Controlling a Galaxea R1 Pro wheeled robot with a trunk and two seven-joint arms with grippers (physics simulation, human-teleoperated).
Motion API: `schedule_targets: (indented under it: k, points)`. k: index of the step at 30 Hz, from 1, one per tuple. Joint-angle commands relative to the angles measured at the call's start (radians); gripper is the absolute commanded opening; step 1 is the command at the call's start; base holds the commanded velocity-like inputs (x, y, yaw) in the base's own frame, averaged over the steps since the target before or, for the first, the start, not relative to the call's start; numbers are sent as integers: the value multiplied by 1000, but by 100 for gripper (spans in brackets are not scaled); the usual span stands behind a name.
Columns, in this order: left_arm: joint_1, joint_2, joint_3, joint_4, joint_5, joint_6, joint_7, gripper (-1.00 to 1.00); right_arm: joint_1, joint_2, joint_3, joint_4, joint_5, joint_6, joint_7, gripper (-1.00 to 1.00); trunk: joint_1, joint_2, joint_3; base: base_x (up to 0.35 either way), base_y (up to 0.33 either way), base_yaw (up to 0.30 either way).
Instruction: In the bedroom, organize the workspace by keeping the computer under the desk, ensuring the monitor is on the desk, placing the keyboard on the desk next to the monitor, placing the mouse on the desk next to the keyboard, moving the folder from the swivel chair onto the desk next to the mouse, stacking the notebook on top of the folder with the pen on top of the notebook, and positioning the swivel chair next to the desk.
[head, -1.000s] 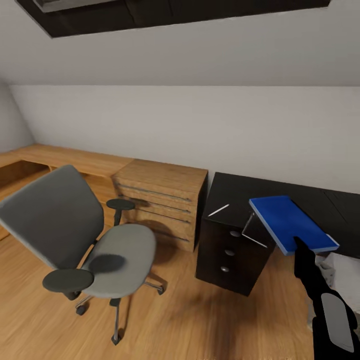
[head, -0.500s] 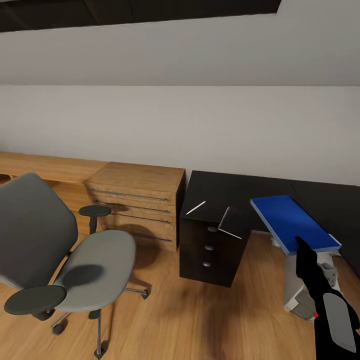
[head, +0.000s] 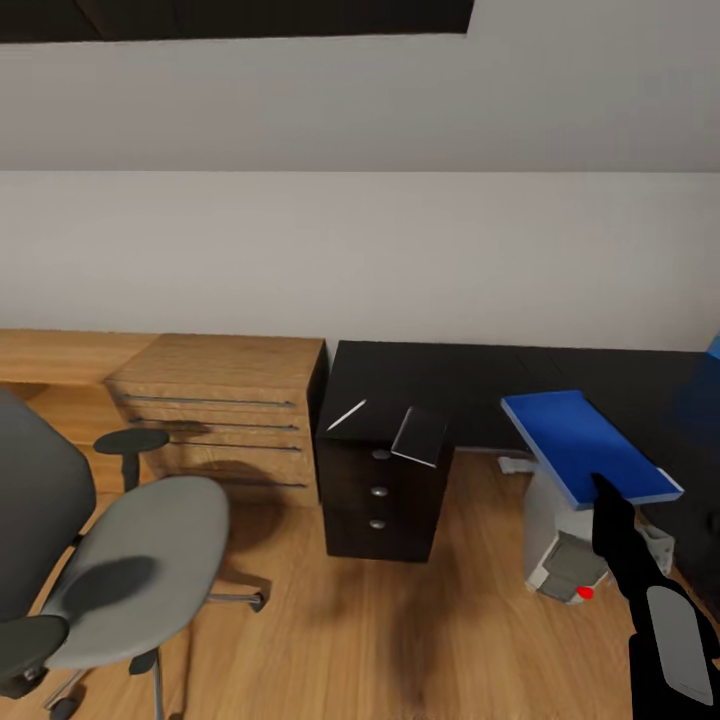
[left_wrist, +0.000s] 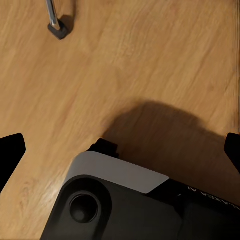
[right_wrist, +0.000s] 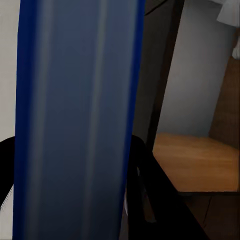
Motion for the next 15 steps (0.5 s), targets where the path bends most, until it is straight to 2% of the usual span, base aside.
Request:
schedule_targets:
  k: [1,5,11,15]
  points:
    - [0,0,-2,-3,5,4,6,100,-1,1,-3,-1,-8,7,-2,-100,0,-1,-1,0,0,-294]
    - [0,0,-2,-3,5,3,6,100,-1,2,-3,2,-8,7,-2,-100,0,-1,-1,114,0,-294]
    - [0,0,-2,1,5,-23,6,100,-1,3,-3,4,-8,7,-3,-100,0,-1,-1,255,0,-288]
    - [0,0,-3,11,2,-34,6,100,-1,3,-2,5,-8,6,-3,-100,0,-1,-1,55,0,-277]
